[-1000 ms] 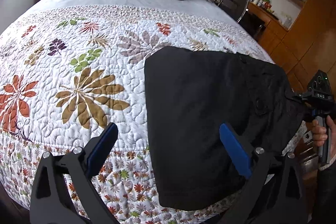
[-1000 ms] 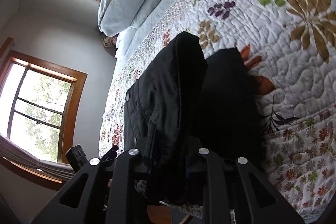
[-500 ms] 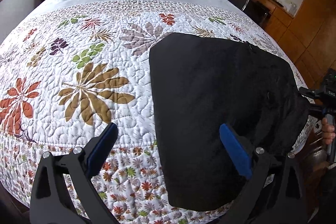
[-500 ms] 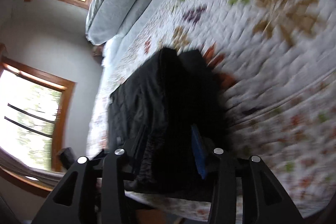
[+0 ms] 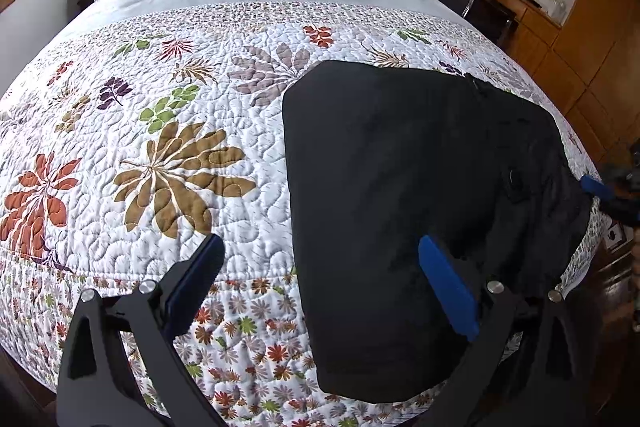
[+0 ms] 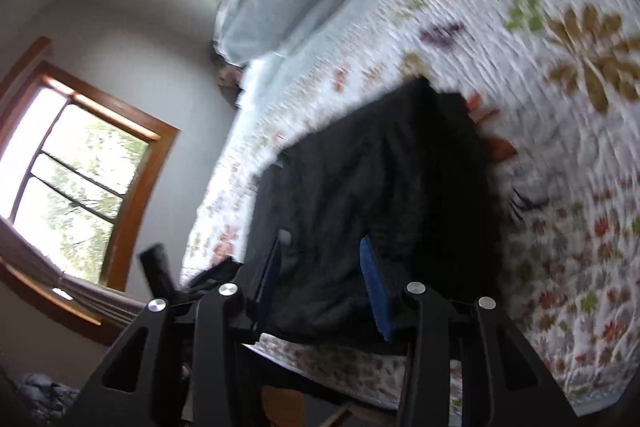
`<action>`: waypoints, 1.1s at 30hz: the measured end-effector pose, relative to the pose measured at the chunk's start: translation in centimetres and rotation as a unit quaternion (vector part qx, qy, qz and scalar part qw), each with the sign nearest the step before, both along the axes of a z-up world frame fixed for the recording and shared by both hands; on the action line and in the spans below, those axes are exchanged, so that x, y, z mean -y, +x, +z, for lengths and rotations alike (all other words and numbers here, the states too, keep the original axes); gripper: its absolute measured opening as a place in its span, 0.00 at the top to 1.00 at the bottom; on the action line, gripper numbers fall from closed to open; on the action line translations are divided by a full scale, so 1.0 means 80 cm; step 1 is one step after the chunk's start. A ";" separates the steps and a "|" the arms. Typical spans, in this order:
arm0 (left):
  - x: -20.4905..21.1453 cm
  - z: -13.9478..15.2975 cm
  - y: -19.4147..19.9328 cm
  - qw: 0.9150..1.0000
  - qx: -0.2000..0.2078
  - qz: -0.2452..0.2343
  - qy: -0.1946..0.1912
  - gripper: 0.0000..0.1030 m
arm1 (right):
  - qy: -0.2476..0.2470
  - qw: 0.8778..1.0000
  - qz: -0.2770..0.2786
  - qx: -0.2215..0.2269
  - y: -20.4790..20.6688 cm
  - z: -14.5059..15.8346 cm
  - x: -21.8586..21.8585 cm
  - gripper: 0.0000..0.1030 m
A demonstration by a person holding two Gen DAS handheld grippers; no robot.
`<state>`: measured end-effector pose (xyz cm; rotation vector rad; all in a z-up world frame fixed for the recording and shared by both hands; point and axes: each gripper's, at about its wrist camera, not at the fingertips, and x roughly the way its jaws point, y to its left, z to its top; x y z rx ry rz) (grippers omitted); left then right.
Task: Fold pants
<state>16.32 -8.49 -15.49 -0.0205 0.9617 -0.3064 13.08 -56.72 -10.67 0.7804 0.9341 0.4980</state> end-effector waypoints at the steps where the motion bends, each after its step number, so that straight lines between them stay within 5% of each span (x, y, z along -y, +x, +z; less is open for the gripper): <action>1: -0.001 -0.003 0.001 1.000 -0.003 0.000 -0.002 0.03 | 0.002 1.000 -0.002 -0.003 -0.001 -0.004 0.002 0.64; 6: -0.016 -0.005 0.005 0.999 -0.025 0.003 -0.029 0.03 | 0.016 1.000 -0.005 0.002 -0.002 0.002 0.011 0.60; 8: -0.032 0.005 0.005 0.999 -0.019 0.012 -0.041 0.03 | 0.007 1.000 -0.003 0.014 -0.005 0.018 0.016 0.49; 10: -0.058 0.011 0.012 0.997 -0.029 0.026 -0.065 0.03 | 0.003 1.000 -0.007 0.023 -0.008 0.031 0.024 0.22; 12: -0.082 0.009 0.024 0.993 -0.066 0.030 -0.098 0.03 | 0.003 1.000 -0.006 0.030 -0.008 0.043 0.037 0.21; 15: -0.116 -0.010 0.045 0.975 -0.142 0.039 -0.166 0.03 | 0.009 1.000 0.002 0.004 0.003 0.036 0.055 0.16; 17: -0.130 -0.032 0.059 0.952 -0.201 0.031 -0.229 0.03 | 0.014 1.000 0.009 -0.020 0.013 0.022 0.064 0.16; 19: -0.132 -0.050 0.068 0.935 -0.239 0.021 -0.262 0.03 | 0.021 0.999 0.017 -0.047 0.018 0.004 0.069 0.16; 24: -0.117 -0.082 0.077 0.906 -0.293 -0.007 -0.304 0.03 | 0.049 0.994 0.025 -0.094 0.035 -0.042 0.081 0.16; 26: -0.102 -0.094 0.081 0.884 -0.320 -0.029 -0.339 0.03 | 0.057 0.992 0.028 -0.106 0.039 -0.056 0.082 0.15; 33: -0.058 -0.118 0.086 0.863 -0.348 -0.064 -0.360 0.03 | 0.080 0.990 0.046 -0.109 0.043 -0.082 0.081 0.12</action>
